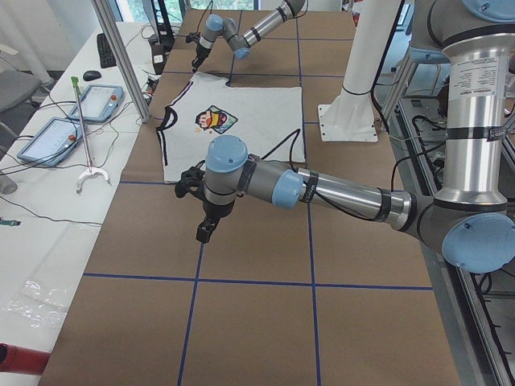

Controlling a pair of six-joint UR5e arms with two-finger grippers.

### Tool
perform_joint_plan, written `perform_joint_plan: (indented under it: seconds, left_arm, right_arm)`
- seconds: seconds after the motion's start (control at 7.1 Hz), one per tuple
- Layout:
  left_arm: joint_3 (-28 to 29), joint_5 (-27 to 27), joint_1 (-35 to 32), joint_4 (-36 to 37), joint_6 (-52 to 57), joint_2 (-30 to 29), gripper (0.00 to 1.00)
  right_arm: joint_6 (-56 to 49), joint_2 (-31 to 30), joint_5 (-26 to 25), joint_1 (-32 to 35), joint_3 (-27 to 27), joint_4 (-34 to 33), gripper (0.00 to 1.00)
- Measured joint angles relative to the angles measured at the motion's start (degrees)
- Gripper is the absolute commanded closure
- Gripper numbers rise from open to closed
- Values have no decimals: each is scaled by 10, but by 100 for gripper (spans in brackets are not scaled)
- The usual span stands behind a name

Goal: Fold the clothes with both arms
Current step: 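Move the right gripper to the sleeve nearest it and grasp its edge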

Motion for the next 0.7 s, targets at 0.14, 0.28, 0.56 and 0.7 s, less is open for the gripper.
perform_joint_plan:
  seconds: [0.14, 0.28, 0.56, 0.7]
  left_arm:
    - [0, -3, 0, 0, 0, 0, 0]
    - [0, -10, 0, 0, 0, 0, 0]
    - [-2, -17, -1, 0, 0, 0, 0]
    - [-4, -17, 0, 0, 0, 0, 0]
  right_arm:
    - [6, 0, 2, -1, 15, -1, 100]
    - [23, 1, 4, -5, 39, -4, 100]
    - [86, 24, 5, -30, 102, -57, 100]
    - [114, 49, 1, -46, 111, -90, 100]
